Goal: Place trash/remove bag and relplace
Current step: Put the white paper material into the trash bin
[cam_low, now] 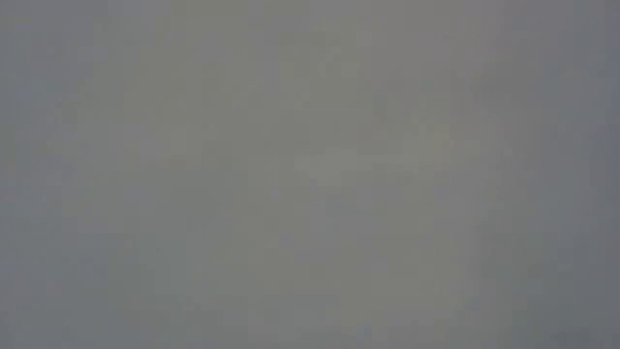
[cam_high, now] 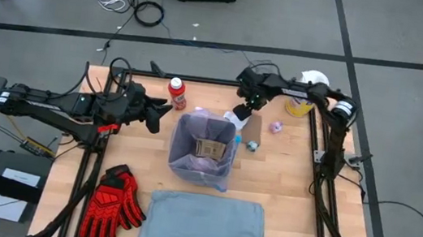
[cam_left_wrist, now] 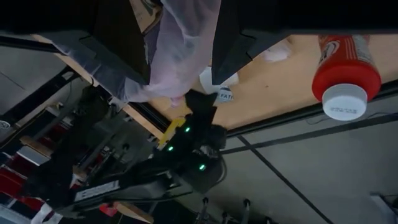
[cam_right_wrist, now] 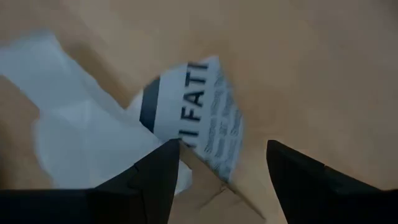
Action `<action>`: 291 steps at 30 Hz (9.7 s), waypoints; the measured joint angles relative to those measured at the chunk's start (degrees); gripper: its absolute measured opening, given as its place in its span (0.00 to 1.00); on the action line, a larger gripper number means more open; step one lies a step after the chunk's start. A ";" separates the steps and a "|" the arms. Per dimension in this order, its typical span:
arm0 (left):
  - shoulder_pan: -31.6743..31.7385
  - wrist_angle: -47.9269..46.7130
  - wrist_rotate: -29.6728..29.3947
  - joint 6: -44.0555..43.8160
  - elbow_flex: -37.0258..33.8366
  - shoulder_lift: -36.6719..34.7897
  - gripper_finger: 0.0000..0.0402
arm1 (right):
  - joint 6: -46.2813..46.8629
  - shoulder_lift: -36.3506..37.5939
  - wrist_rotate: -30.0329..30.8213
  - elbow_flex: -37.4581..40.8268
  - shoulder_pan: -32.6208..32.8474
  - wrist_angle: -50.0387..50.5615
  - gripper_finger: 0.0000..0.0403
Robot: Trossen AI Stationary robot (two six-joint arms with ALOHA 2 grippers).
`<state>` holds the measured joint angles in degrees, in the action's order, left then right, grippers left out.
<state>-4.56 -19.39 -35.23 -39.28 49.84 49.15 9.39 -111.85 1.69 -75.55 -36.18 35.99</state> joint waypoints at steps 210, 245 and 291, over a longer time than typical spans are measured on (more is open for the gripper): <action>2.69 -0.66 -6.07 1.13 -0.04 0.00 0.45 | 6.16 9.55 -4.43 7.37 5.70 -14.34 0.00; 2.69 0.30 -7.21 1.11 -0.02 -0.02 0.45 | -27.28 0.78 -11.39 7.02 5.82 -17.79 0.78; 2.71 3.76 -7.65 16.00 -0.02 0.00 0.45 | -13.47 39.11 -29.68 7.17 14.64 -30.61 0.00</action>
<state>-1.85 -15.63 -42.87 -23.28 49.82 49.15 -4.08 -72.73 -27.99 -68.38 -21.54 5.38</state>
